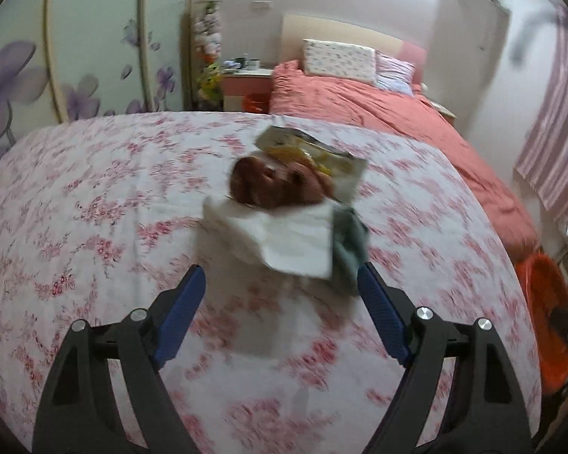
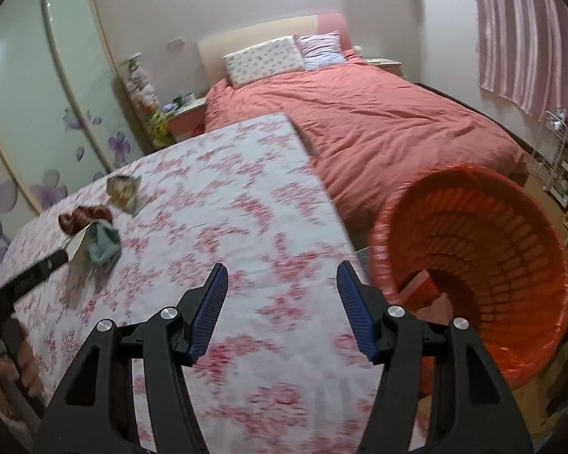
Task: Collect trash
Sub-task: 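Return to the bed and grasp the grey-green sock with the right tool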
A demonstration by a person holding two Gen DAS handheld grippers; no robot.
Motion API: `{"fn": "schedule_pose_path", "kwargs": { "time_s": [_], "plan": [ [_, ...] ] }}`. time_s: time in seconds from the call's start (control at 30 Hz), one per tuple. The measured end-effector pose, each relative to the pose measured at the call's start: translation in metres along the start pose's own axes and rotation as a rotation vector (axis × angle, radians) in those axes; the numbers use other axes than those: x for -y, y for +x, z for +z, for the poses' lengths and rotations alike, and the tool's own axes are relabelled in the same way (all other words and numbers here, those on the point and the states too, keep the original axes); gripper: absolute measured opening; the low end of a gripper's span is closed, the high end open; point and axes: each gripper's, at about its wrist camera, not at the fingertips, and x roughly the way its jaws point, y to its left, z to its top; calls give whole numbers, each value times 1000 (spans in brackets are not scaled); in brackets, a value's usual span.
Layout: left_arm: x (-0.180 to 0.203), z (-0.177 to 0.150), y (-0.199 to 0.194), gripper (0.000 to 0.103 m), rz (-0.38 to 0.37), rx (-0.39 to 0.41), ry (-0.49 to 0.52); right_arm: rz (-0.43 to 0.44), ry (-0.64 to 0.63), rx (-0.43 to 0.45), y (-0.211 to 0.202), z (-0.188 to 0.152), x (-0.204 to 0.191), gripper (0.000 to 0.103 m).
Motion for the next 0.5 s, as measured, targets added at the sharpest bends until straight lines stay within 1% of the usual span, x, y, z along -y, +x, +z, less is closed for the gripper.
{"fn": "schedule_pose_path", "kwargs": {
  "time_s": [0.1, 0.17, 0.27, 0.3, 0.4, 0.5],
  "plan": [
    [-6, 10, 13, 81, 5, -22, -21, 12, -31, -12, 5, -1, -17, 60],
    [-7, 15, 24, 81, 23, -46, -25, 18, -49, -20, 8, -2, -26, 60],
    [-14, 15, 34, 69, 18, -80, -34, 28, -74, -34, 15, -3, -42, 60],
    [-17, 14, 36, 67, 15, -86, -33, 32, -85, -39, 17, -3, -47, 60],
    [-29, 10, 34, 67, 39, -77, -21, 46, -112, -54, 24, -5, -63, 60],
    [-50, 8, 32, 67, 83, -73, -15, 69, -138, -67, 32, -6, -81, 60]
  ]
}}
